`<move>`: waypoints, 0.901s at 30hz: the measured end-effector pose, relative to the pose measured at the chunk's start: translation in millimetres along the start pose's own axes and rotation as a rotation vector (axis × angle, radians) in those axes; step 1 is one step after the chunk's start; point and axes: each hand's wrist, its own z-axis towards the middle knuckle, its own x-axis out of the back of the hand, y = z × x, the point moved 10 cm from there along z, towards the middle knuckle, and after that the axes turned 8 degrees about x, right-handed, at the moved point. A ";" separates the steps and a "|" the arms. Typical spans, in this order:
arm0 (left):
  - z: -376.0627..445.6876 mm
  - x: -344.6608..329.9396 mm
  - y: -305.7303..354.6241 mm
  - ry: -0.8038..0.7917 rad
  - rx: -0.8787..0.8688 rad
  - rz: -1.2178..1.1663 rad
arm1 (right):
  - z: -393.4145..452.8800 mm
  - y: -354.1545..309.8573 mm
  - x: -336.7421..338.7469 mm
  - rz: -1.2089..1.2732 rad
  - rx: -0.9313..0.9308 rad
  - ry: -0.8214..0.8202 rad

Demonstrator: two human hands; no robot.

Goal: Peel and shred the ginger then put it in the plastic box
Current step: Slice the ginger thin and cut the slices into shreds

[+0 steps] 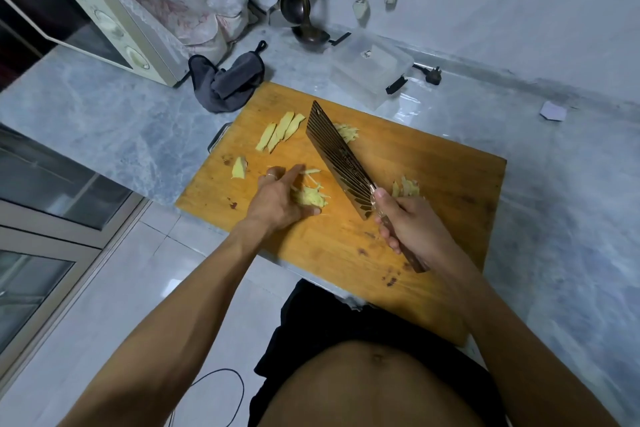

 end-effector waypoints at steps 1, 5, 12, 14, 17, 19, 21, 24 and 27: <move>3.1 0.0 5.9 -0.008 -0.003 -0.007 | 0.2 0.8 1.8 0.006 -0.006 0.006; 14.6 -4.5 19.7 0.021 -0.064 -0.048 | 0.7 4.4 6.6 0.035 -0.010 0.019; 24.1 5.1 29.1 0.027 -0.111 -0.126 | 6.8 3.3 21.7 0.049 -0.004 0.078; 32.8 20.0 33.4 0.088 -0.100 -0.190 | 10.3 0.6 27.0 0.040 0.005 0.083; 50.9 41.3 52.3 0.153 -0.091 -0.281 | 16.8 -4.7 34.9 0.005 0.022 0.085; 64.6 49.5 66.5 0.167 -0.078 -0.327 | 20.2 -7.4 39.9 -0.017 0.031 0.093; 76.8 46.7 76.3 0.125 -0.078 -0.341 | 22.3 -8.5 44.1 -0.024 0.033 0.102; 87.3 39.2 79.2 0.053 -0.083 -0.377 | 24.1 -7.3 50.0 -0.029 0.026 0.115; 82.5 46.1 75.7 0.111 -0.098 -0.422 | 23.2 -6.0 53.6 -0.044 0.030 0.119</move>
